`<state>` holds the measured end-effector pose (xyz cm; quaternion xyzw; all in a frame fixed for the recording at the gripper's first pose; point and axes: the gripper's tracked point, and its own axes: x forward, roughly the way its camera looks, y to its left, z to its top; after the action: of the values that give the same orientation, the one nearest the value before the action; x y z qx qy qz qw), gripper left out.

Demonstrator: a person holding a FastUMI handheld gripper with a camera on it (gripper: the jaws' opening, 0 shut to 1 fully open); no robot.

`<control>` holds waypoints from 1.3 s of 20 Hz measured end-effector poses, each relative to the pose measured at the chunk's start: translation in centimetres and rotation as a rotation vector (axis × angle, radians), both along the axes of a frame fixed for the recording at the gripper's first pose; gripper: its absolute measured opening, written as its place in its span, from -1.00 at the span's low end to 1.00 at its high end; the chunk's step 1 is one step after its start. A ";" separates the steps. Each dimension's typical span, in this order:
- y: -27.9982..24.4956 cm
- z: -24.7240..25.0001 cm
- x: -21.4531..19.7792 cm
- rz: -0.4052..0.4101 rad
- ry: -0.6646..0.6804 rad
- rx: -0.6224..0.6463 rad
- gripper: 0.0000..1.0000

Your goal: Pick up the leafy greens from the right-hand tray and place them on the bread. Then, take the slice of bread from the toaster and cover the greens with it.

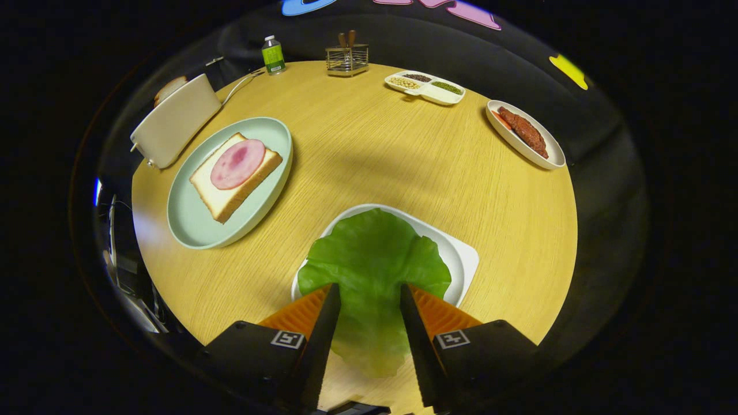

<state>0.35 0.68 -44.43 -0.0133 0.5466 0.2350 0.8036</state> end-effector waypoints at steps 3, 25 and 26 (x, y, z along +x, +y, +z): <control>0.1 0.1 -0.3 -0.037 0.008 0.019 0.20; 3.5 17.1 2.4 -0.209 -0.309 0.187 -0.89; 4.6 17.9 2.6 -0.205 -0.314 0.209 -0.89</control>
<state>2.95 5.29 -26.54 0.0894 0.3859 0.2026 0.8956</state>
